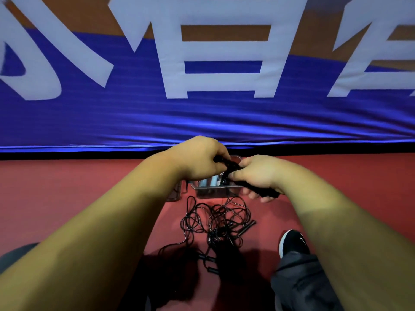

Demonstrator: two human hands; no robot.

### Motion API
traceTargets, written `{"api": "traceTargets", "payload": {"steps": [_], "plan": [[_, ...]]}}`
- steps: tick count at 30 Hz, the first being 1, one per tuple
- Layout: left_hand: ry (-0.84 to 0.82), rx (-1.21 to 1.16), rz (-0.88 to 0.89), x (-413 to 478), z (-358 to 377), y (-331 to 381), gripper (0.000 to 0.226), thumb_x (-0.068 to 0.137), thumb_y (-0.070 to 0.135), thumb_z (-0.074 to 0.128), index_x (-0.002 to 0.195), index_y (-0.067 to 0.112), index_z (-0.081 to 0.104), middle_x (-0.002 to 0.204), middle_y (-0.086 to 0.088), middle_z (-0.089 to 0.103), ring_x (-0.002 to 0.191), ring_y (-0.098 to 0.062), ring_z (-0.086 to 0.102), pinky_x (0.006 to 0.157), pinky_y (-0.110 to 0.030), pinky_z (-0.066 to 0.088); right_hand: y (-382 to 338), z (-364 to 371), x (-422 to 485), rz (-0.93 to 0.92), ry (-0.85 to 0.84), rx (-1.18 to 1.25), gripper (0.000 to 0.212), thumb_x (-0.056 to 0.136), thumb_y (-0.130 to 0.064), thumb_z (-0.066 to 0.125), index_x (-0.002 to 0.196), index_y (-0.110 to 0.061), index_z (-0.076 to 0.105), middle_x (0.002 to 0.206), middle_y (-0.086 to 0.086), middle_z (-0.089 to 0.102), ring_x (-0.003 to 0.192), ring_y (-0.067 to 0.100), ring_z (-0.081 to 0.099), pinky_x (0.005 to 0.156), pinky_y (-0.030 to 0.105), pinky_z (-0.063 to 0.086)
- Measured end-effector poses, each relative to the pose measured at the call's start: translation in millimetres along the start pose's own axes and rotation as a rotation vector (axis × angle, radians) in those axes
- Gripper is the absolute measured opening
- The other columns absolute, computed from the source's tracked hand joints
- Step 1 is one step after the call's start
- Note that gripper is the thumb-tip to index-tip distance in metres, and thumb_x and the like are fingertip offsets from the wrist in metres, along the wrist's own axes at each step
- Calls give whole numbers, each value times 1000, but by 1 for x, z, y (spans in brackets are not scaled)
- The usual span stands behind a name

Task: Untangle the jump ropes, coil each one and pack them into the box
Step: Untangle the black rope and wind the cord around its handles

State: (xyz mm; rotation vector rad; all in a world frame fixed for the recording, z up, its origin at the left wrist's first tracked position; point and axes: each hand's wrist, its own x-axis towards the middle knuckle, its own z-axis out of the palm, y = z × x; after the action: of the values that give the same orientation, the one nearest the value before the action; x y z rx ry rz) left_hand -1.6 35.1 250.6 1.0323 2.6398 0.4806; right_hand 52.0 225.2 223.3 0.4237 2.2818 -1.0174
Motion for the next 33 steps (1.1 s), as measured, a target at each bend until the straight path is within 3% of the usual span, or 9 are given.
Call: {"api": "traceTargets", "payload": {"steps": [5,8,11,13,16,20,25,30,33], "plan": [[-1,-186,-186,4,4,2,13,92,19,79,102,20,71,81,3,72,67,-17,67,61,-31,56,-3,2,12,-113,230,55,23,104,-40,63,112,-20,58,83,11,73,63,23,67,48,28,51],[-26,-210,-287,6,7,-1,29,83,27,88,91,10,67,78,-5,72,64,-21,62,60,-31,50,-11,4,14,-167,341,66,26,101,-43,66,114,-22,59,89,15,77,64,26,72,44,31,54],[-34,-171,-354,7,13,-5,40,83,39,87,76,15,56,66,1,59,60,-17,52,55,-28,40,-17,8,14,-212,404,25,26,97,-44,69,100,-20,59,83,14,77,69,35,77,48,45,62],[-44,-148,-404,8,14,-6,42,85,45,84,75,17,54,69,-1,64,66,-23,59,60,-32,45,-20,9,13,-216,404,18,27,96,-45,70,98,-21,58,81,12,76,70,37,77,52,50,63],[1,-175,-479,7,14,-8,44,89,51,77,77,13,60,77,-11,75,71,-31,70,68,-37,55,-25,9,15,-228,379,102,26,96,-44,69,98,-19,60,85,7,78,63,30,72,57,46,62],[153,-137,-469,4,13,-9,42,98,42,66,69,17,47,68,-1,54,66,-22,53,53,-32,34,-31,10,11,-248,295,209,22,102,-42,65,98,-20,65,94,1,79,65,18,66,60,38,60],[311,-249,-445,2,11,-9,41,92,29,61,60,13,41,56,-3,42,59,-24,41,52,-32,33,-37,10,10,-222,329,239,35,102,-46,63,99,-12,66,89,9,72,71,21,71,67,48,65],[412,-311,-437,4,10,-11,39,93,36,67,66,16,46,62,0,50,61,-20,46,51,-29,33,-44,12,15,-225,282,449,28,101,-44,60,99,-16,61,87,5,66,63,21,61,58,36,55],[347,-491,-420,6,8,-14,33,83,37,81,82,16,55,71,0,64,68,-20,61,59,-33,48,-46,10,15,-213,302,489,24,99,-38,58,106,-15,61,87,2,68,63,19,60,58,35,54]]}}
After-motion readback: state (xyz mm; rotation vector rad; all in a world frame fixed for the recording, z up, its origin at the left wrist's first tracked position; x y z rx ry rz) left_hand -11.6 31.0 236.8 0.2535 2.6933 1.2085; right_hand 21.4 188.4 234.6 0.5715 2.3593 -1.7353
